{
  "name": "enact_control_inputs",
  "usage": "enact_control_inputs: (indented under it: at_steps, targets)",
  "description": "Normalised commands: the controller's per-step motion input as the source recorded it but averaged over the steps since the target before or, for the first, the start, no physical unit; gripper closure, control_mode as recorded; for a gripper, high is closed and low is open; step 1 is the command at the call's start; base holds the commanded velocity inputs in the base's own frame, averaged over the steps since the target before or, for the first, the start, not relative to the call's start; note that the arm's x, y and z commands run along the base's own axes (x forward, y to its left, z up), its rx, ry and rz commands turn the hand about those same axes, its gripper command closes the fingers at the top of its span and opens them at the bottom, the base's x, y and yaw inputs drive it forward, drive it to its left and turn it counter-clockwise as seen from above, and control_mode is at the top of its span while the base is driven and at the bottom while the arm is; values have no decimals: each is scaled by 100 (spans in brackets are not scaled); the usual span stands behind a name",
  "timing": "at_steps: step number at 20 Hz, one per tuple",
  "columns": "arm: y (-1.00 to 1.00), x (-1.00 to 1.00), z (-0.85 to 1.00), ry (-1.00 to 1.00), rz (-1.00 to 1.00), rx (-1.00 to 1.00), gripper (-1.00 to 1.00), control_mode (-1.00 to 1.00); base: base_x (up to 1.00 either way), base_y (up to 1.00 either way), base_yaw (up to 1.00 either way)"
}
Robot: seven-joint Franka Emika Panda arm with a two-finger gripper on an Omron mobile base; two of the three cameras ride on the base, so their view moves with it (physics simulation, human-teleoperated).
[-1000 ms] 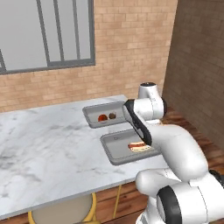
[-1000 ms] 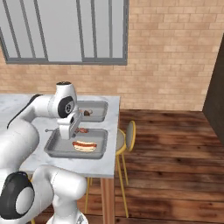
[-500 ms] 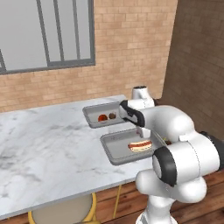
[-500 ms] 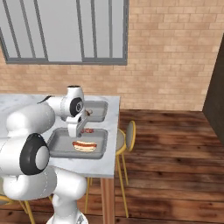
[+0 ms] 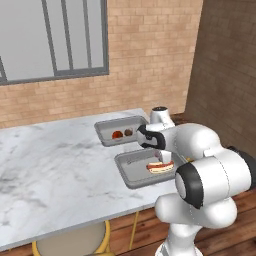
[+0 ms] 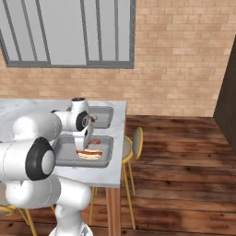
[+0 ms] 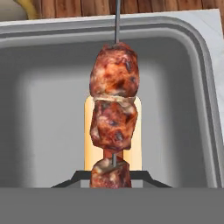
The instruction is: Place the cold items (tomato and mushroom) from the fridge in one tupperware on the dining counter. Place the warm items (kebab skewer and hot dog) in the stove area in another tupperware.
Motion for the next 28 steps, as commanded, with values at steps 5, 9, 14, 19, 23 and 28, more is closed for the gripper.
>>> enact_control_inputs:
  at_steps: [5,9,14,19,23,28]
  targets:
    - [8,0,-20,-2,1,0,100,-100,0,0,0]
    - [20,-6,-16,0,2,0,100,-100,0,0,0]
    - [2,10,-3,0,0,0,100,-100,0,0,0]
    - [0,4,0,0,0,0,100,-100,0,0,0]
    - [0,0,0,0,0,0,100,-100,0,0,0]
    - [0,0,-3,0,0,0,-100,-100,0,0,0]
